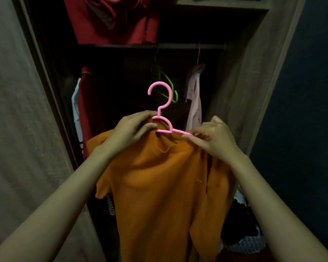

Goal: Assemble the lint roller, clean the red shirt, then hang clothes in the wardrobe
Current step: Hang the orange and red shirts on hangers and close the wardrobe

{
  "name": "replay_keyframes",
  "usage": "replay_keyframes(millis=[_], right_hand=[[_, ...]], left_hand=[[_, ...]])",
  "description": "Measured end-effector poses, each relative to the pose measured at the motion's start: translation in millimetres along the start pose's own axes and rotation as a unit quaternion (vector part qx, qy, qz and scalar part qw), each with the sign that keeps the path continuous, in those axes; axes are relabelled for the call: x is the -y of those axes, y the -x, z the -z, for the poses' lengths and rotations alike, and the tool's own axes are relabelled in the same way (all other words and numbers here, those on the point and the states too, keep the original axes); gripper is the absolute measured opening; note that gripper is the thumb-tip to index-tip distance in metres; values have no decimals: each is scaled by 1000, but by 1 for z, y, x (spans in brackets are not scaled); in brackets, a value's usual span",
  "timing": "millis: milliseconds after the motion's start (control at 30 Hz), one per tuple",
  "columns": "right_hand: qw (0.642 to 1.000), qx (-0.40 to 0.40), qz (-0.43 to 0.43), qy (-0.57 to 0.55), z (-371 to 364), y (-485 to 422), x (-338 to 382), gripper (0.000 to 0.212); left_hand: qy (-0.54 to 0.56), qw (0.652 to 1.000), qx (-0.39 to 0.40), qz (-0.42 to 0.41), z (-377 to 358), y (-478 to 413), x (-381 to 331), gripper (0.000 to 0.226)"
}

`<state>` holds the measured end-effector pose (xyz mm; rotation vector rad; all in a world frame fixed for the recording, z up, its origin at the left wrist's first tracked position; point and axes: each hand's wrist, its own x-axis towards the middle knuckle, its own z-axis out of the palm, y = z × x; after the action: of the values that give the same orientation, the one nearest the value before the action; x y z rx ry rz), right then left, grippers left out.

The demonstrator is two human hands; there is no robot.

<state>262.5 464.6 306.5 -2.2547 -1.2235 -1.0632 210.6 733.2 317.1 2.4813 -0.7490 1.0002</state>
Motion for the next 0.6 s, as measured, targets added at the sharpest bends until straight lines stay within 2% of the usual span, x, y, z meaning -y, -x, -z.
replay_keyframes(millis=[100, 233, 367, 600], right_hand=[[999, -22, -23, -30, 8, 5, -6, 43], [995, -34, -71, -62, 15, 12, -13, 39], [991, -42, -99, -75, 21, 14, -16, 29], [968, -111, -181, -131, 38, 32, -28, 16]], left_hand=[[16, 1000, 0, 15, 1, 7, 6, 44], [91, 992, -55, 66, -7, 21, 10, 25], [168, 973, -101, 124, -16, 26, 7, 19], [120, 959, -168, 196, -3, 39, 32, 16]])
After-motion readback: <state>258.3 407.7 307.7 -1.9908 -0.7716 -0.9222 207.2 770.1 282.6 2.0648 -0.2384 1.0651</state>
